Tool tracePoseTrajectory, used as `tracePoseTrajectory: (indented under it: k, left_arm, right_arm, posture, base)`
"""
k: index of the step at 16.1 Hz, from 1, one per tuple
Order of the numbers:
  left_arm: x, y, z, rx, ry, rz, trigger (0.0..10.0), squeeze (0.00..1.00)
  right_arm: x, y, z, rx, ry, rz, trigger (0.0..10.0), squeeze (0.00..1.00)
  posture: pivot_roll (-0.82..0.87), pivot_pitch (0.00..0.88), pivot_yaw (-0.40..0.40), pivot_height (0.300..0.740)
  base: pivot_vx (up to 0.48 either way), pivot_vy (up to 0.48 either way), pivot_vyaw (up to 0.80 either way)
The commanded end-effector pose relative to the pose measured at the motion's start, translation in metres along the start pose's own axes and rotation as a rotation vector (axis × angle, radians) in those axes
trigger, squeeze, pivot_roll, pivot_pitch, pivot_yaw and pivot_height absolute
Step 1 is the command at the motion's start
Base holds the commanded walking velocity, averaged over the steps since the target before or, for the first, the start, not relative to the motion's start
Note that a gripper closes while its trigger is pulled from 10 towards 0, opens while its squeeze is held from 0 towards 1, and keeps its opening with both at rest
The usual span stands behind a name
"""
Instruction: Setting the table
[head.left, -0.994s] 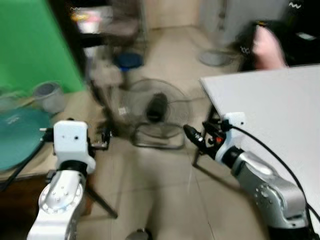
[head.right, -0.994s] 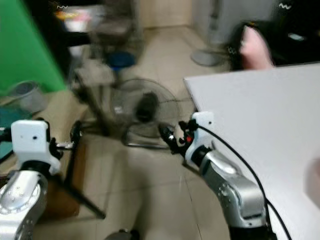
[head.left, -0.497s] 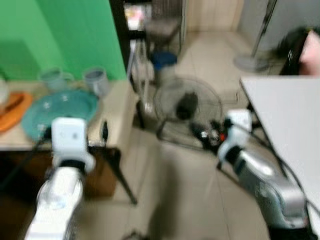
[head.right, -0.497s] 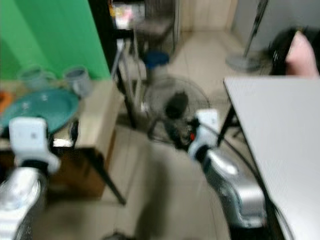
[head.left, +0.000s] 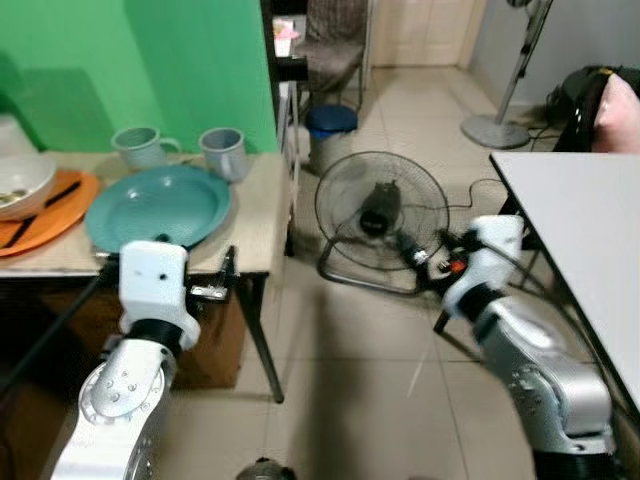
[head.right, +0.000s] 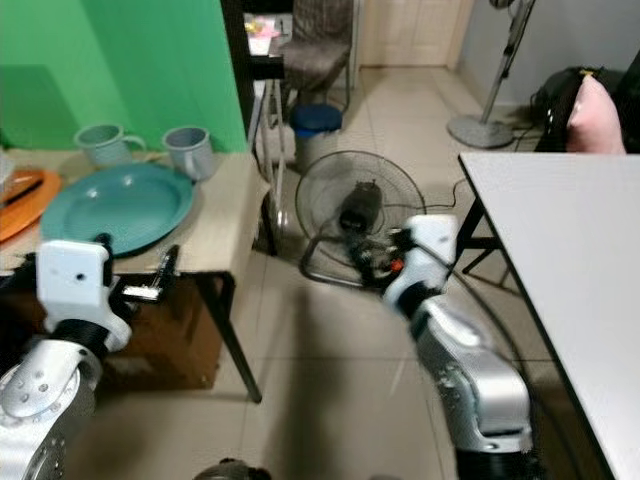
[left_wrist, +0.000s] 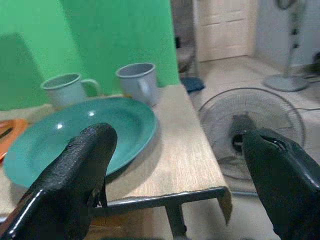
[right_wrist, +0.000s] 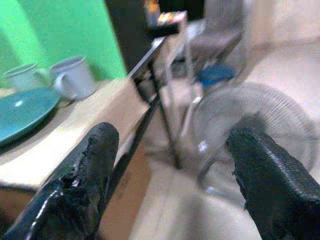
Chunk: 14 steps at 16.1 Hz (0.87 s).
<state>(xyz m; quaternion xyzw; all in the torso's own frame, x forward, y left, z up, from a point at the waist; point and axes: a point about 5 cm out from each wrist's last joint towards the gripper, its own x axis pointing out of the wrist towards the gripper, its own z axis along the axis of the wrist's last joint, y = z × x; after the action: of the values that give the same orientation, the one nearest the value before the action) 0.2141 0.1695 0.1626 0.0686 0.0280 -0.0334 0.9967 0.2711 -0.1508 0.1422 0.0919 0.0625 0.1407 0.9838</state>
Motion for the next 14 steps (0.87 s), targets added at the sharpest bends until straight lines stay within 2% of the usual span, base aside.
tracePoseTrajectory:
  k: [1, 4, 7, 8, 13, 14]
  left_arm:
    - [0.002, 0.002, -0.004, 0.009, 0.011, -0.007, 10.0, 0.00]
    - [0.007, 0.001, -0.008, 0.008, 0.023, -0.010, 10.0, 0.00]
    - [0.009, -0.003, -0.010, -0.001, 0.022, -0.029, 10.0, 0.00]
    - [0.010, -0.006, -0.012, -0.011, 0.020, -0.039, 10.0, 0.00]
    - [0.013, -0.007, -0.013, -0.013, 0.009, -0.043, 10.0, 0.00]
    - [0.016, -0.007, -0.015, -0.021, 0.000, -0.030, 10.0, 0.00]
  right_arm:
    - [0.003, 0.004, -0.001, -0.034, -0.016, 0.005, 10.0, 0.00]
    - [0.003, -0.002, -0.005, -0.111, -0.023, -0.054, 10.0, 0.00]
    - [0.002, -0.014, -0.008, -0.093, -0.038, -0.157, 10.0, 0.00]
    - [0.000, -0.017, -0.009, -0.140, -0.052, -0.188, 10.0, 0.00]
    - [-0.003, -0.021, -0.014, -0.148, -0.036, -0.160, 10.0, 0.00]
    - [-0.006, -0.026, -0.013, -0.162, -0.033, -0.156, 10.0, 0.00]
  posture:
    - [-0.06, 0.036, 0.041, 0.740]
    - [-0.07, 0.025, 0.042, 0.740]
    - [-0.08, 0.021, 0.051, 0.740]
    - [-0.09, 0.021, 0.056, 0.740]
    - [-0.10, 0.030, 0.068, 0.740]
    - [-0.13, 0.037, 0.077, 0.740]
  base:
    - [0.000, 0.262, 0.00]
    - [0.000, 0.257, 0.00]
    - [0.000, 0.261, 0.00]
    - [0.000, 0.259, 0.00]
    - [0.000, 0.258, 0.00]
    - [0.000, 0.262, 0.00]
